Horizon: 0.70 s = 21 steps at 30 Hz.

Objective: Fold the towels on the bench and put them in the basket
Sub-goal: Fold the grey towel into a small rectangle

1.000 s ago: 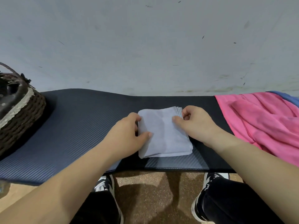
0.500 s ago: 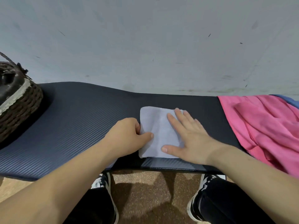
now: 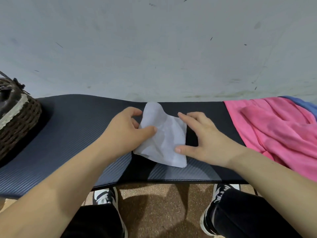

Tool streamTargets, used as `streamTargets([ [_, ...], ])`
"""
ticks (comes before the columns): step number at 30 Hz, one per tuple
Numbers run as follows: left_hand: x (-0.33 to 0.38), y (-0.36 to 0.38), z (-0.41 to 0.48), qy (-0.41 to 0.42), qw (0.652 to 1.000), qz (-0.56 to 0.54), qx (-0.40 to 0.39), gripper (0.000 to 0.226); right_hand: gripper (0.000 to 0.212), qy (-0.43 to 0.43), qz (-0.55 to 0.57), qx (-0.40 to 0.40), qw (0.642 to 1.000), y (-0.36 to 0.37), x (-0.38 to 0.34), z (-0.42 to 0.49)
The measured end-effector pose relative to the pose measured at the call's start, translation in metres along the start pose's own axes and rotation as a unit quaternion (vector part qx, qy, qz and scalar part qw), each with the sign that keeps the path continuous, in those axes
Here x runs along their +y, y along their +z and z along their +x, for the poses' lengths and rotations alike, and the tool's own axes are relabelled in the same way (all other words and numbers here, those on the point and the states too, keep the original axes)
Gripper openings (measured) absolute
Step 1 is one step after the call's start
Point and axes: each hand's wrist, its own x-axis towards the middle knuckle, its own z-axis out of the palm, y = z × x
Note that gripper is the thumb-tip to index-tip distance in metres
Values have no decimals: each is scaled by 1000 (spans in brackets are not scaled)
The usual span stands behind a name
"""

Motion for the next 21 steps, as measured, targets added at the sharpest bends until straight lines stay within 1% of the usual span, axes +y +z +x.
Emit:
streamTargets([
  [2, 8, 0, -1, 20, 999, 25, 10, 55, 91, 16, -5, 20, 1000, -2, 4, 1],
  [5, 24, 14, -6, 69, 996, 54, 13, 54, 76, 56, 56, -19, 997, 3, 5, 4],
  [7, 34, 28, -11, 115, 987, 113, 8, 56, 70, 63, 85, -27, 994, 6, 8, 7],
  [9, 41, 43, -18, 144, 975, 170, -14, 53, 57, 65, 123, -27, 990, 6, 10, 9],
  [11, 41, 54, -23, 179, 964, 196, -31, 39, 39, 71, 154, -24, 985, 2, 12, 10],
  [13, 36, 59, -22, 211, 954, 206, -47, 31, 33, 84, 190, -13, 978, -1, 13, 9],
  [15, 29, 57, -14, 222, 952, 202, -63, 23, 27, 101, 231, 2, 968, -3, 10, 7],
  [16, 27, 53, -10, 206, 959, 184, -69, 15, 21, 107, 244, 8, 964, -3, 9, 6],
  [17, 25, 49, -7, 191, 965, 161, -78, 3, 19, 110, 249, 13, 962, -2, 7, 6],
  [18, 22, 47, -5, 169, 971, 153, -74, 21, 23, 112, 248, 17, 962, -2, 5, 6],
  [20, 17, 47, -4, 124, 978, 157, -63, 73, 32, 116, 238, 24, 964, -2, 2, 7],
  [21, 16, 49, -3, 96, 981, 163, -53, 88, 36, 115, 236, 27, 965, -2, 1, 7],
])
